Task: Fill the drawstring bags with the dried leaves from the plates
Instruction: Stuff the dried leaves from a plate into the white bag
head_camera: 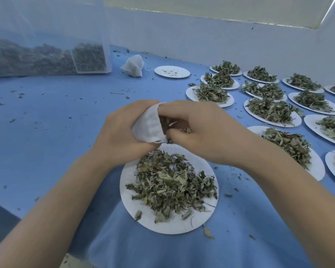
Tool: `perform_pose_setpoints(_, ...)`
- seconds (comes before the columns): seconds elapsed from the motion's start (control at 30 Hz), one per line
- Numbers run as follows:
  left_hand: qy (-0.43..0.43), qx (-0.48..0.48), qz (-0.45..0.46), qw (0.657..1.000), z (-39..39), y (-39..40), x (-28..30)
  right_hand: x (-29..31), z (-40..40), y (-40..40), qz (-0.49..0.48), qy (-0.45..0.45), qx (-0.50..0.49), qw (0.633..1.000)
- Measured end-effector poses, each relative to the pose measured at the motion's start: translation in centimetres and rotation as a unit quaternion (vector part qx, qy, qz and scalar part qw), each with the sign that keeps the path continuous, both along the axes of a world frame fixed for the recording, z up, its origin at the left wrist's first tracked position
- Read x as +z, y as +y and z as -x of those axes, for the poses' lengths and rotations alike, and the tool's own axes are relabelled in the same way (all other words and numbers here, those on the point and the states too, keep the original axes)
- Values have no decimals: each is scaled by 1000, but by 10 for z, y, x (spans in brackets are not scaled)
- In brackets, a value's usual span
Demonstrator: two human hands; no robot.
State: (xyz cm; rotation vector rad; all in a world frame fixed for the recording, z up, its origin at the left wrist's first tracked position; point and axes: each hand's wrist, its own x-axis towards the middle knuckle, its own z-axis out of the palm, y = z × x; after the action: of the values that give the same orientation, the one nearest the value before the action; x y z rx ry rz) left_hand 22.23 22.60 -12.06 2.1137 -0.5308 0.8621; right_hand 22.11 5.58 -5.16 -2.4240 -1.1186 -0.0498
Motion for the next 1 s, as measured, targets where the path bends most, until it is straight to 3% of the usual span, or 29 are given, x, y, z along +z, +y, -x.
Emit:
perform_pose_setpoints(0.2,-3,28,-29,999,-3,1,-2,-1,0,2,-142,-1,-68,987)
perform_pose_setpoints(0.27,-23,22,-29,999,-3,0,-2,-4,2,4,-144,-49,-59,987)
perform_pose_setpoints(0.4,-20,-12,-23,999,-3,-2,-3,-9,5,12,23,-124,-10,992)
perform_pose_setpoints(0.53,1,-21,-51,998,-1,-5,-2,-4,4,20,149,-98,36,983)
perform_pose_setpoints(0.67,-1,-22,-4,1000,1,-1,1,4,0,14,64,-35,38,997)
perform_pose_setpoints(0.87,-7,23,-5,1000,1,-1,0,1,-7,8,-5,-160,-22,987)
perform_pose_setpoints(1.0,-30,24,-17,999,1,0,-1,-2,-6,14,-33,-153,-36,987)
